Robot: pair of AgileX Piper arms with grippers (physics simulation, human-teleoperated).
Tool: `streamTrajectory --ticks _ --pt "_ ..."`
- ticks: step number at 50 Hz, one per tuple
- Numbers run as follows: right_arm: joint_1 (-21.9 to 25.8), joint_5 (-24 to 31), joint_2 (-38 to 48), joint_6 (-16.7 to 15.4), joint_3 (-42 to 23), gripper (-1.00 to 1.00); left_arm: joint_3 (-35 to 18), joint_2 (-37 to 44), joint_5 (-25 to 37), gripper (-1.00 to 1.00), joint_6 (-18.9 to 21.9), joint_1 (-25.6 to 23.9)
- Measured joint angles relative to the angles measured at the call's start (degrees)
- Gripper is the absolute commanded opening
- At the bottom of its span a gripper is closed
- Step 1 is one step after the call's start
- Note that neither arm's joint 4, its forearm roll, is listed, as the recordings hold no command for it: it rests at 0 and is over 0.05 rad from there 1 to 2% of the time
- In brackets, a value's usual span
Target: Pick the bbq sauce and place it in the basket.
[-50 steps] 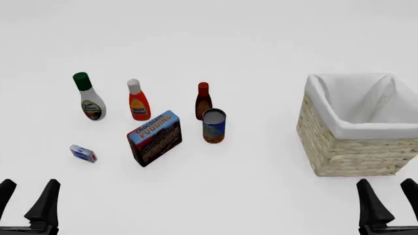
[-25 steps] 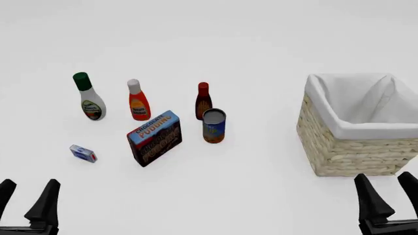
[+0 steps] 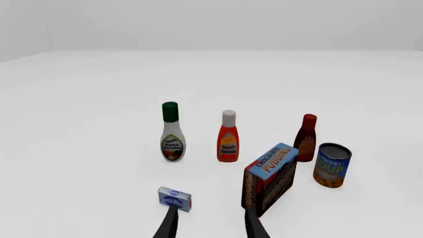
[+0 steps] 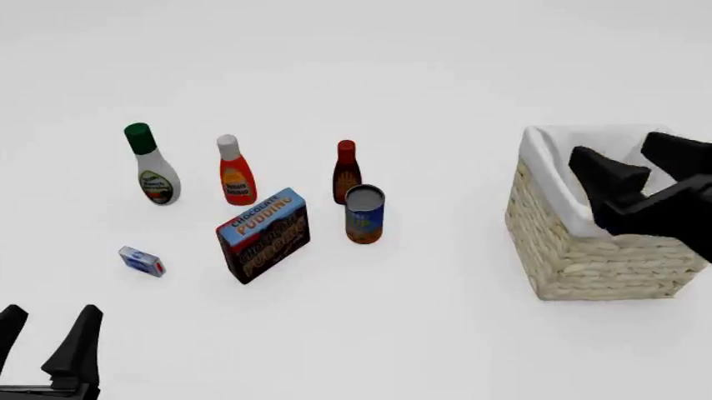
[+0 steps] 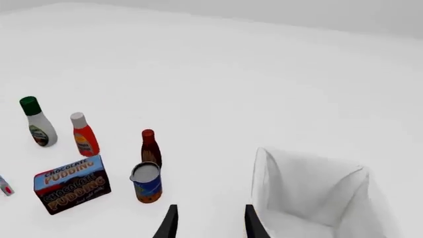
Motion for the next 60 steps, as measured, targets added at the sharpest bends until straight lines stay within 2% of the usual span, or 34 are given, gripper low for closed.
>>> streamTrajectory --ticks 10,23,42,60 --pt "2.8 1.6 15.0 -0.5 -13.0 1.00 0.0 0.0 0.0 1.00 0.0 0.0" --pt "6.0 2.4 29.6 -1.9 -24.8 1.00 0.0 0.0 0.0 1.00 0.0 0.0" --pt "10.6 6.2 43.7 -2.3 -38.6 1.00 0.0 0.0 0.0 1.00 0.0 0.0" --pt "13.8 9.9 54.2 -0.7 -50.0 1.00 0.0 0.0 0.0 1.00 0.0 0.0"
